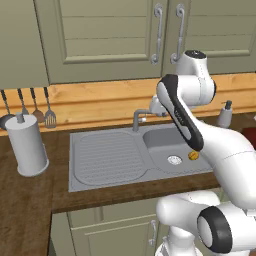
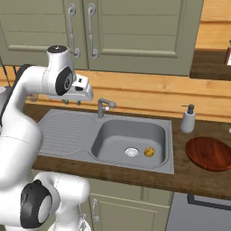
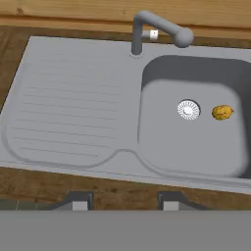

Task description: Pick the squash from the sink and place it in the bowl. Then pick the bowl and place it in the microwave. Then close the microwave door and press the start button.

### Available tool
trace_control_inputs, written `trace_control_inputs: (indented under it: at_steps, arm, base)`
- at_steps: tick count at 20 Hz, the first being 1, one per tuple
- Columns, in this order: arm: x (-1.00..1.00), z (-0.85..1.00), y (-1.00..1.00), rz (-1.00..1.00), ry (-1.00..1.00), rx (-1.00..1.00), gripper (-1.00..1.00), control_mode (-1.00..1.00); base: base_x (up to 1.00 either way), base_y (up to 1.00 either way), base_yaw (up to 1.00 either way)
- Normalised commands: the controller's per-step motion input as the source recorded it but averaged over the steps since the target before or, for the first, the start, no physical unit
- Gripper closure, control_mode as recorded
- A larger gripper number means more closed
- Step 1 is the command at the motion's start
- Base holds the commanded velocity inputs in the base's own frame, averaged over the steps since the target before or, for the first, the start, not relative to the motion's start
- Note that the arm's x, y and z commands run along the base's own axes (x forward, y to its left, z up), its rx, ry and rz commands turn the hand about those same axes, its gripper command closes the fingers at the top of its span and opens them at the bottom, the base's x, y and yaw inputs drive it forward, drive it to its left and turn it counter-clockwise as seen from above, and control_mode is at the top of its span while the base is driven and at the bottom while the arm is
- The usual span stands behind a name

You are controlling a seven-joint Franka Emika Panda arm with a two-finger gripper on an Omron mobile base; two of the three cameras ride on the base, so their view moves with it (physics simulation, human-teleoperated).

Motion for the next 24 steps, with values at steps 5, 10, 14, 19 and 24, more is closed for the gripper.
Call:
trace_control_inputs:
  at_steps: [5, 10, 14, 19, 24]
  arm:
    - [-0.60, -0.08, -0.25, -0.05, -0.07, 0.02, -1.00, -1.00]
    - [-0.92, -0.55, -0.67, -0.11, 0.01, 0.00, -1.00, -1.00]
    - [-0.08, -0.79, -0.96, -0.10, 0.19, 0.00, -1.00, -1.00]
    - [0.30, -0.59, -0.98, -0.11, 0.21, 0.01, -1.00, -1.00]
    - [0.59, -0.37, -0.77, -0.15, 0.08, 0.04, -1.00, -1.00]
  base:
    - [0.00, 0.00, 0.00]
    - [0.00, 0.00, 0.00]
    - [0.00, 0.00, 0.00]
    - [0.00, 0.00, 0.00]
    - [0.00, 0.00, 0.00]
